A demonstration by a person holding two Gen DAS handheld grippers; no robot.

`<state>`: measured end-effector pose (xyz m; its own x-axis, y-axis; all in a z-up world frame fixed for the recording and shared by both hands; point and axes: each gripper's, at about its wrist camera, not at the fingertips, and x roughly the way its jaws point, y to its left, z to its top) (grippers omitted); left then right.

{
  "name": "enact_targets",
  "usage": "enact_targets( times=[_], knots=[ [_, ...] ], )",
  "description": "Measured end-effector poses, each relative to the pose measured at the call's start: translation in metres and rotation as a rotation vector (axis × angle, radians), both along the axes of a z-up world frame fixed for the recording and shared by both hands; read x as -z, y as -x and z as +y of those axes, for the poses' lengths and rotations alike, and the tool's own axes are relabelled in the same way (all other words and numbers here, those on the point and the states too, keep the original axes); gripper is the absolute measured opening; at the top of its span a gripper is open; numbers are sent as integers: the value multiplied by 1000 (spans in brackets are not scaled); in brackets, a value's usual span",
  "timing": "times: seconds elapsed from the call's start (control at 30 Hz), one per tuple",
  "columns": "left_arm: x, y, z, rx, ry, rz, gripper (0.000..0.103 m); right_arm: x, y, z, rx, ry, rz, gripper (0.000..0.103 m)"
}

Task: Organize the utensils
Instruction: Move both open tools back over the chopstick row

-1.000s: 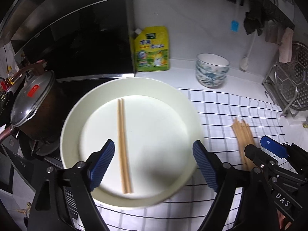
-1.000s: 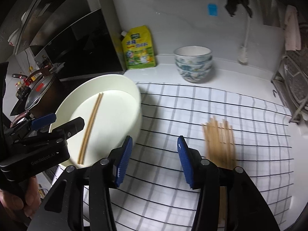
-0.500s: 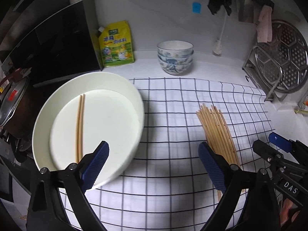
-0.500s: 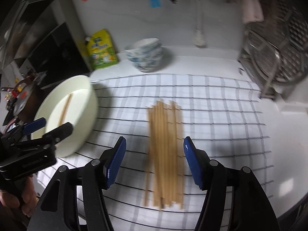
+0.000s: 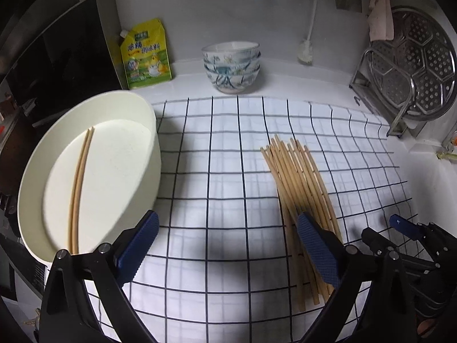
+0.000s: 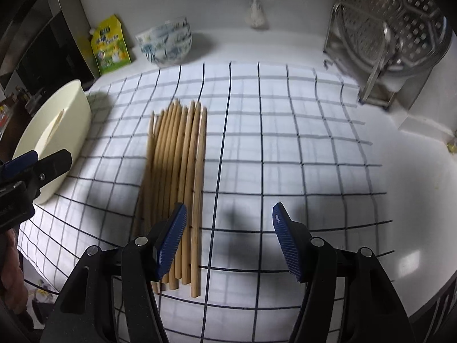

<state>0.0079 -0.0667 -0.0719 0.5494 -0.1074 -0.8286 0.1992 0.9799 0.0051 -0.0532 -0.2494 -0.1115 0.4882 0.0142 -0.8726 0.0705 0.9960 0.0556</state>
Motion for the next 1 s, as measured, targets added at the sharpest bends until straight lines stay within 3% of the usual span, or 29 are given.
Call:
enact_targets(
  times=[0.2,0.67,1.0],
  knots=[
    [21,4,-6,-12,-23,32,96,22,-10,5,-20,13,16,60],
    [47,5,-13,-4,-45,68,96,39,-21,7,-45,55,24,60],
    [61,1,-30,11,-54,96,96,38,-13,-28,30,35,23,60]
  ],
)
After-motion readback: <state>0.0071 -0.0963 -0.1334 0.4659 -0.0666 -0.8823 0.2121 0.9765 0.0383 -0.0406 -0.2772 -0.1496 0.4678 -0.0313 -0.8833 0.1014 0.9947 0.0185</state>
